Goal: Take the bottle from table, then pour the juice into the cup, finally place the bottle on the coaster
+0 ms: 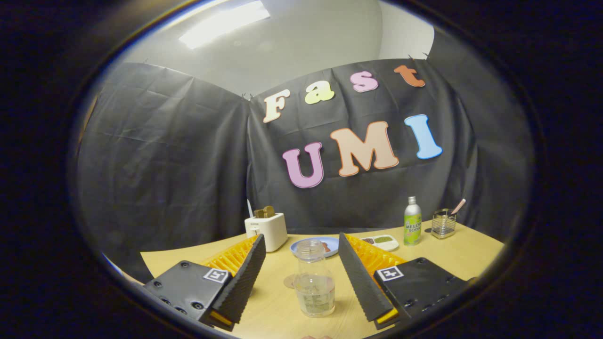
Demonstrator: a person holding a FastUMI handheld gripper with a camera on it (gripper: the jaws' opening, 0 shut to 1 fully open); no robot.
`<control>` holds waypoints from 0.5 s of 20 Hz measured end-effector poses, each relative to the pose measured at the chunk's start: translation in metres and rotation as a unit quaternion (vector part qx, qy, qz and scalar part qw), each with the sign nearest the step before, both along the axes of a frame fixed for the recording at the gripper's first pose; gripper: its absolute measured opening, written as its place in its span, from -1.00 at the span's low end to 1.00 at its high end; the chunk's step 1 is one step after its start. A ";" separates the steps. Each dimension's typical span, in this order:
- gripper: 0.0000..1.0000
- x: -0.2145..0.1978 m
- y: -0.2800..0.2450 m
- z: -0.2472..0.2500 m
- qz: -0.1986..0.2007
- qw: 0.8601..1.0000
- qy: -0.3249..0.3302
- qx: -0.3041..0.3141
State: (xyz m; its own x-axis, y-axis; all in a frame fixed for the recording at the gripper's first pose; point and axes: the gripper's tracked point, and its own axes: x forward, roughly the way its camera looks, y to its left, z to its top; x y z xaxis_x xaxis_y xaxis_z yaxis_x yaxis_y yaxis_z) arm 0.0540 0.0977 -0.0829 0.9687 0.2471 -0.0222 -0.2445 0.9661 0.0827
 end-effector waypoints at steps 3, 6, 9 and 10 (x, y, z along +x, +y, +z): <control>0.94 0.011 -0.002 -0.034 -0.006 0.999 0.029 -0.029; 0.94 0.016 0.002 -0.062 0.001 0.997 0.057 -0.051; 0.95 0.020 0.004 -0.083 0.004 0.995 0.076 -0.066; 0.95 0.021 0.006 -0.089 0.004 0.994 0.080 -0.069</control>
